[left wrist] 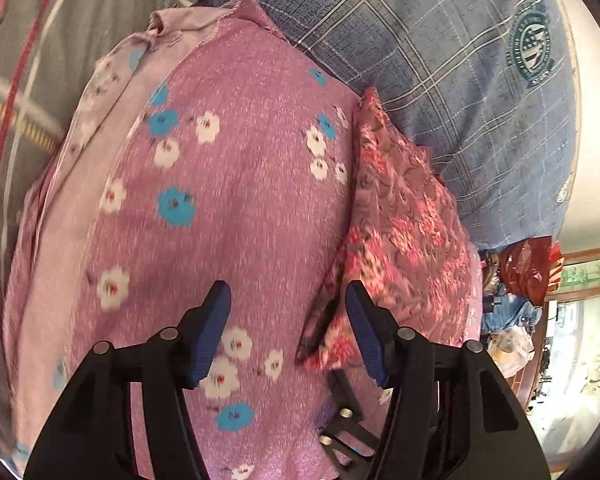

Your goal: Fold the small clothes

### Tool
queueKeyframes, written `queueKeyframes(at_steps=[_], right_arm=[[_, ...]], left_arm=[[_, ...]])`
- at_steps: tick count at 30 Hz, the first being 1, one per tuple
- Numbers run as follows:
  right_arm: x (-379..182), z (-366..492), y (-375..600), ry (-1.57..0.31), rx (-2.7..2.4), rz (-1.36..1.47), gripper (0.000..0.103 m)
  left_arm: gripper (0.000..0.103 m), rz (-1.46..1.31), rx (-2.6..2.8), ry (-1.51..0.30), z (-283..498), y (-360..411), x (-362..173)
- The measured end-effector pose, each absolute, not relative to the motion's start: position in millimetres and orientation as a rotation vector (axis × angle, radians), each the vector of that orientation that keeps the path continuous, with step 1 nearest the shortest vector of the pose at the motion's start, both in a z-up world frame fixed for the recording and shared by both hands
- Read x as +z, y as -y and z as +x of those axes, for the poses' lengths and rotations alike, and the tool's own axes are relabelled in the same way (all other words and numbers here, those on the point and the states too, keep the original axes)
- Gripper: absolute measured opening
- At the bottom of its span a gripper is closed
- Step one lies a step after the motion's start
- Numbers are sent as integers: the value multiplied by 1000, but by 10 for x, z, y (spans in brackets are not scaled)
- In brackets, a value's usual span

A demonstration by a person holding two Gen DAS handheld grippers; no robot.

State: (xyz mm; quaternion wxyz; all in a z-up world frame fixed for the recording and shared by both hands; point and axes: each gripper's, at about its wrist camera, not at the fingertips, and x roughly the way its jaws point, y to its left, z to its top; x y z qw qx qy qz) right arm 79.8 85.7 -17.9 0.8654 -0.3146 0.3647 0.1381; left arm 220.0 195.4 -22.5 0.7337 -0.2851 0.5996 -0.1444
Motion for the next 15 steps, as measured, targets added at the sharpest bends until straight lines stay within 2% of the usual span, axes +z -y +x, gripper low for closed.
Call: queueKeyframes(at_steps=[4, 5, 6, 8, 15], right_arm=[[-318, 890, -1055, -656, 196, -829, 48], [-320, 932, -1049, -652, 186, -827, 44], [-312, 969, -1030, -642, 177, -816, 30], [-271, 1028, -982, -616, 166, -796, 15], [70, 859, -737, -464, 206, -658, 7]], left_arm=[[58, -615, -345, -1337, 2435, -1882, -160], [62, -605, -354, -1341, 2495, -1845, -137], [64, -588, -370, -1348, 2583, -1774, -107], [70, -575, -404, -1358, 2724, -1641, -76], [71, -532, -507, -1434, 3293, -1048, -197]])
